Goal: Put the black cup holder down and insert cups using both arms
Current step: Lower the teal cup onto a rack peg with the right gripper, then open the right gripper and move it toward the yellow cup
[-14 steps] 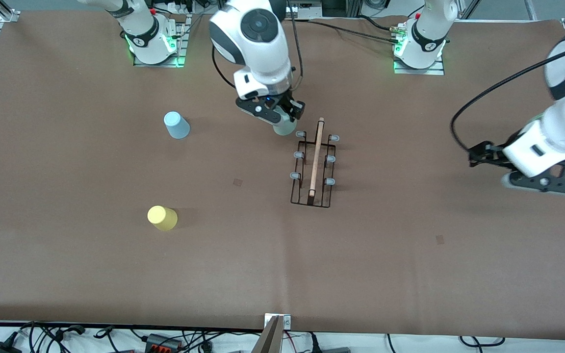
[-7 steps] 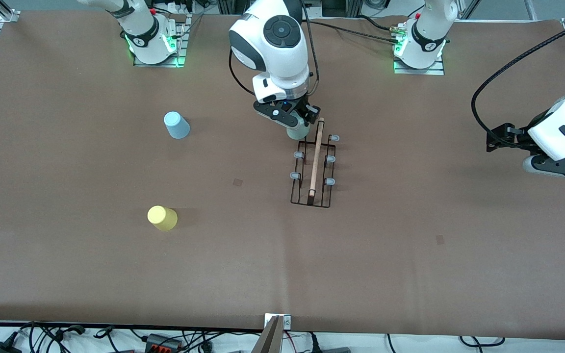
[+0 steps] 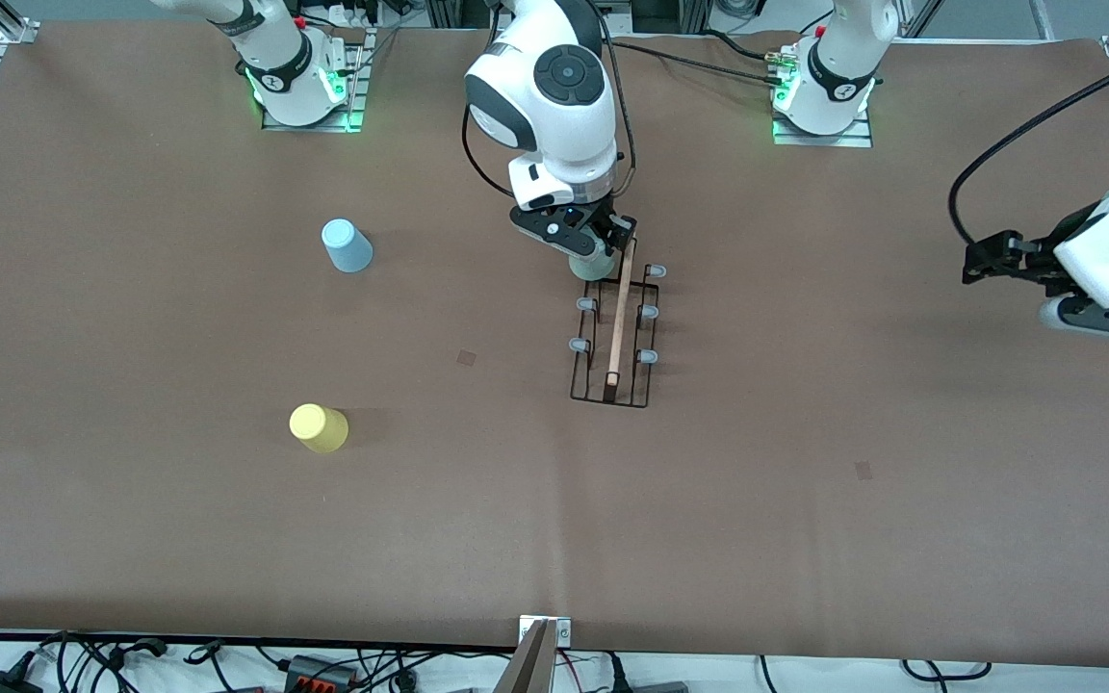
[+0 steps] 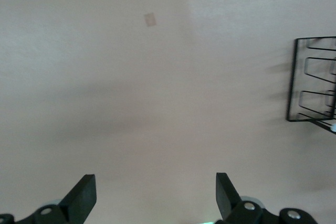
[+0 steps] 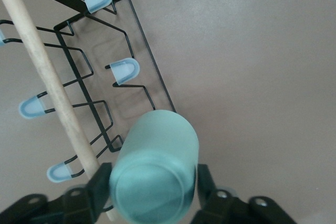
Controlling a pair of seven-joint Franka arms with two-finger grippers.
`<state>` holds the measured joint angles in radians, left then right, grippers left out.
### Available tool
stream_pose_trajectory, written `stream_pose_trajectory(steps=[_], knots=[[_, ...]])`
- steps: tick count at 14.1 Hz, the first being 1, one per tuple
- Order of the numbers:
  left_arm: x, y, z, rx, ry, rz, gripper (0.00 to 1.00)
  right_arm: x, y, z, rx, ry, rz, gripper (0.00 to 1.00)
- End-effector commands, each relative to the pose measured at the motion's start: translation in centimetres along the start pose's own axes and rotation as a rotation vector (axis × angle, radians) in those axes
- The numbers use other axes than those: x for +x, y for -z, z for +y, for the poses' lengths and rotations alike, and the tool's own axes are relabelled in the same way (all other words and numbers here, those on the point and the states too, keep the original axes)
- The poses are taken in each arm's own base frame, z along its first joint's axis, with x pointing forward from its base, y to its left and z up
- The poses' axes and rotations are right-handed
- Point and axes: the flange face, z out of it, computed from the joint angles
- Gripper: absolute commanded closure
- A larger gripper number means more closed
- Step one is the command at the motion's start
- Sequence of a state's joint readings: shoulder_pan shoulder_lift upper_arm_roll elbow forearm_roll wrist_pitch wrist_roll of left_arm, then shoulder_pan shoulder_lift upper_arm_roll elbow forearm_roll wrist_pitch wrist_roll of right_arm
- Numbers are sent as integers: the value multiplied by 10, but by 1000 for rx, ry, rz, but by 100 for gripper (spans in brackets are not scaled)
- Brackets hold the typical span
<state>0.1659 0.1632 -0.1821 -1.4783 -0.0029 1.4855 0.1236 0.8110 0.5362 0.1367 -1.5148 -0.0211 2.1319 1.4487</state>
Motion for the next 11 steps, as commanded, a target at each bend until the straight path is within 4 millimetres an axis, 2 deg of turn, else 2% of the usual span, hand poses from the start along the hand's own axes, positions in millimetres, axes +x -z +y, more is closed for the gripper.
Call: stream_pose_trajectory(steps=[1,2,4,8,10,11], knots=[[-34,10,13,-5,-16,55,0,11,7,-4,5,-3,22,0],[-42,22,2,7,7,114,0,18,10,-3,6,8,28,0],[-48,29,-8,15,24,157,0,51,35,6,12,21,49,0],[-51,28,-3,16,15,155,0,138,56,48,-100,124,35,0],[-46,28,5,20,1,157,0,198,69,80,-139,197,41,0],[-47,29,5,22,0,157,0,220,76,93,-140,223,41,0]])
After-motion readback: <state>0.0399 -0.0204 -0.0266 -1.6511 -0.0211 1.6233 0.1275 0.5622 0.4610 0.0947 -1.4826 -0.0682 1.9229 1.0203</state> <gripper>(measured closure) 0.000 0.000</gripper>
